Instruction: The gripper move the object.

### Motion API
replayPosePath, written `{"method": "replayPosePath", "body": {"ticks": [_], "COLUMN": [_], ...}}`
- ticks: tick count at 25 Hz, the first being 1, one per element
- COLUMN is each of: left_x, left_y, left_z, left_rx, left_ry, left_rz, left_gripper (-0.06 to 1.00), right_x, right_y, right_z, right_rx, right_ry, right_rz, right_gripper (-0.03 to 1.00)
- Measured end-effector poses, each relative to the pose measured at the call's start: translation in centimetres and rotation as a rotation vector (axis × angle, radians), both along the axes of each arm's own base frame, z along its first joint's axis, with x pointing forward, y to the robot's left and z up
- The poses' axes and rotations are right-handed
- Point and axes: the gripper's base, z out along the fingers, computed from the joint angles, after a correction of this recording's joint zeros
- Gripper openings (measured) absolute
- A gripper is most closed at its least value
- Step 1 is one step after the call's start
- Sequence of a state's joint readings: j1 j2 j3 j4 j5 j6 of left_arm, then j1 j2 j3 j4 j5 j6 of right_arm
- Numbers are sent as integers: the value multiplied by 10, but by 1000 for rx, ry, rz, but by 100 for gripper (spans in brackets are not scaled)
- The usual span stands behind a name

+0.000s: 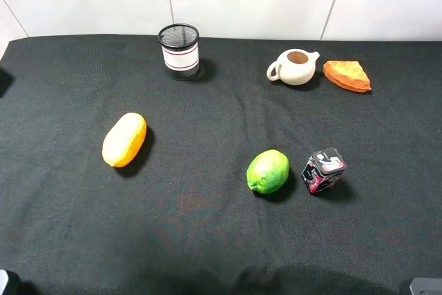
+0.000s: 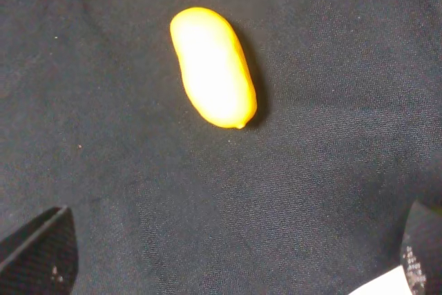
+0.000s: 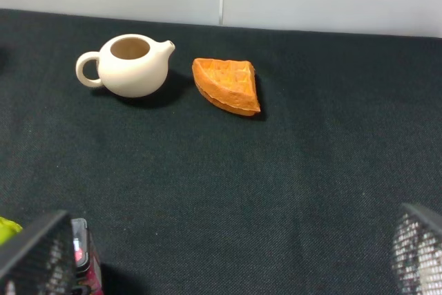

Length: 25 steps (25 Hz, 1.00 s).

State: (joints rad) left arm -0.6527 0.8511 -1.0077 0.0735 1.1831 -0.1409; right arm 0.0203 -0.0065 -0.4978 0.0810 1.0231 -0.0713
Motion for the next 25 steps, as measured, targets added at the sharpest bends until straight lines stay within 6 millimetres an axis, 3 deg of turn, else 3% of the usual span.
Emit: {"method": "replayPosePath", "body": {"ticks": [10,19,25], "left_x": [-51,-70,-86], "left_y": [40,60,69], "left_z": [-14,-49,-71], "left_rx": [-92,-86,-62], "left_ry": [-113,-122,-220], "left_rz": [19,151,232], "left_gripper": [99,99,99], "right_x": [0,0,0], "right_y": [0,0,0], "right_z": [0,0,0], "right_rx": [0,0,0], "right_ry": [0,0,0], "right_rz": [0,0,0], "right_gripper": [69,69,69]}}
